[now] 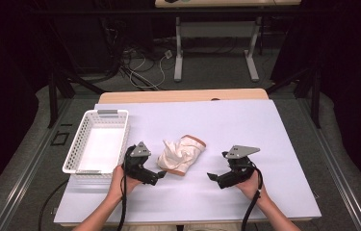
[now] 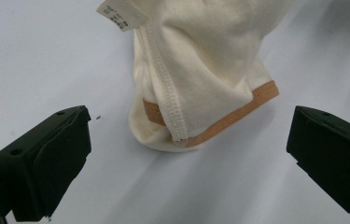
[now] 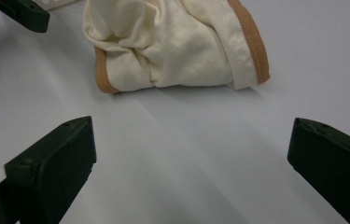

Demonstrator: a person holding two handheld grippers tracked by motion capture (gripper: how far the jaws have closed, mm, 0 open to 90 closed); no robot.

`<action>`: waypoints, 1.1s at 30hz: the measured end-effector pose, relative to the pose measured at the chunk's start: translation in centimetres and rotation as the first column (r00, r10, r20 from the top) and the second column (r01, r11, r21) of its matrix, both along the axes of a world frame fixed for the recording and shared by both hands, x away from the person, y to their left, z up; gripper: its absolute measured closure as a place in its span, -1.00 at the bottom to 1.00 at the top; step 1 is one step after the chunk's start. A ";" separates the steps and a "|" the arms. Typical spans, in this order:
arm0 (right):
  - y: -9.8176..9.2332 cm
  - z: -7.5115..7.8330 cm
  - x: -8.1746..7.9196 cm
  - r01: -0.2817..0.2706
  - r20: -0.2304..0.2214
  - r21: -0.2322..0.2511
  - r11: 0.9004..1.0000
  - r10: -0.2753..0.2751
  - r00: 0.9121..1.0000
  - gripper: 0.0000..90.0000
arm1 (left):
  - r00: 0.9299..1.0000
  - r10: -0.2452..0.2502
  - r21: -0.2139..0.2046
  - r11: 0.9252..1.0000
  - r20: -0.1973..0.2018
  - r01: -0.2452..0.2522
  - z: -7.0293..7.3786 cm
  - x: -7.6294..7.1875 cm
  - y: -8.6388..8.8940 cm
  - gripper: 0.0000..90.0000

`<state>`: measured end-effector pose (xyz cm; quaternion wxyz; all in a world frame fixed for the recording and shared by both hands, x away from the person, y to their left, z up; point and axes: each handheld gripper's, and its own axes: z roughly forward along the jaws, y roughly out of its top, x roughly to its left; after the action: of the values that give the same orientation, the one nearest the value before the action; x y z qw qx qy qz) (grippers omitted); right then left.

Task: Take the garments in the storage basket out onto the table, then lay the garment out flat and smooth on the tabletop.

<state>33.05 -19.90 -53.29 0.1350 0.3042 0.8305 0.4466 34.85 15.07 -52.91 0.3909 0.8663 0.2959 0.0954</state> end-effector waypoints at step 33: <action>2.8 0.0 4.6 0.000 -0.018 -0.018 1.000 0.000 1.000 -0.90 | 1.000 0.017 0.024 1.000 -0.026 -0.017 -0.4 0.3 -0.5 -0.77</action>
<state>37.63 -17.13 -53.30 0.1300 0.3069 0.8358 0.4364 35.16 14.62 -53.35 0.3757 0.8696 0.3072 0.0909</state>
